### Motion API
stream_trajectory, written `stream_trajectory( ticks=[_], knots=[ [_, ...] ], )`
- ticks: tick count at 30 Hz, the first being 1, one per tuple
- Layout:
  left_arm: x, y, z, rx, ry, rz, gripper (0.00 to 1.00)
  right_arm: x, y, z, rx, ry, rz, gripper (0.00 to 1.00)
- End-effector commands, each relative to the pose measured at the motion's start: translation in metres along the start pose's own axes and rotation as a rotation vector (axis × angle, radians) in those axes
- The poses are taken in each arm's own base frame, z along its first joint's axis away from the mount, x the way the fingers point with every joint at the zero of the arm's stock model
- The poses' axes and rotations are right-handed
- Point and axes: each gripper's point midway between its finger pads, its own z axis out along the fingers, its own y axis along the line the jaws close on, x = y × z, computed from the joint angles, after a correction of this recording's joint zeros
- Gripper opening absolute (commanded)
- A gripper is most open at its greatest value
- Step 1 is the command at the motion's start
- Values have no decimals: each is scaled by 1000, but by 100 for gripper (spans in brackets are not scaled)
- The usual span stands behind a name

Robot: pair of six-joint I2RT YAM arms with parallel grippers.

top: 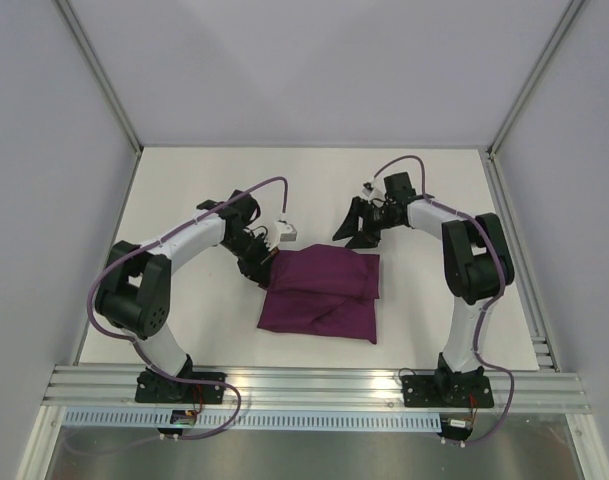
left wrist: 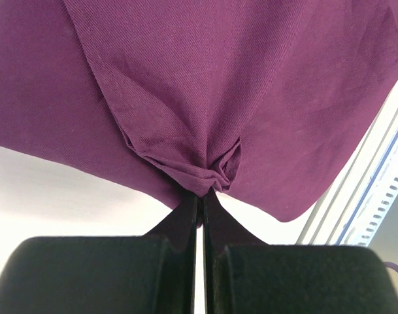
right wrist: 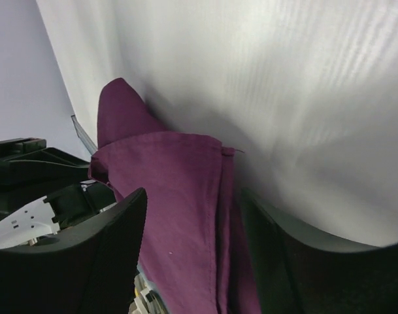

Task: Prepare the surgical pack

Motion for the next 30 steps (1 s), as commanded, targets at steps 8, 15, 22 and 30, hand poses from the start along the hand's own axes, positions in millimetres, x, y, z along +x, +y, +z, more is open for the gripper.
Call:
stream_trajectory(
  ticks=[8, 15, 22, 30],
  knots=[
    [1, 8, 2, -28, 11, 11, 0, -4, 37, 14, -150, 11, -46, 41],
    [1, 9, 2, -28, 11, 12, 0, -2, 2, 27, -6, 21, -22, 64],
    [2, 9, 3, -27, 14, 14, 0, 11, 5, 40, -63, 94, -16, 65],
    [2, 9, 4, -25, 15, 11, 0, 4, 34, 29, -138, 68, -80, 30]
  ],
)
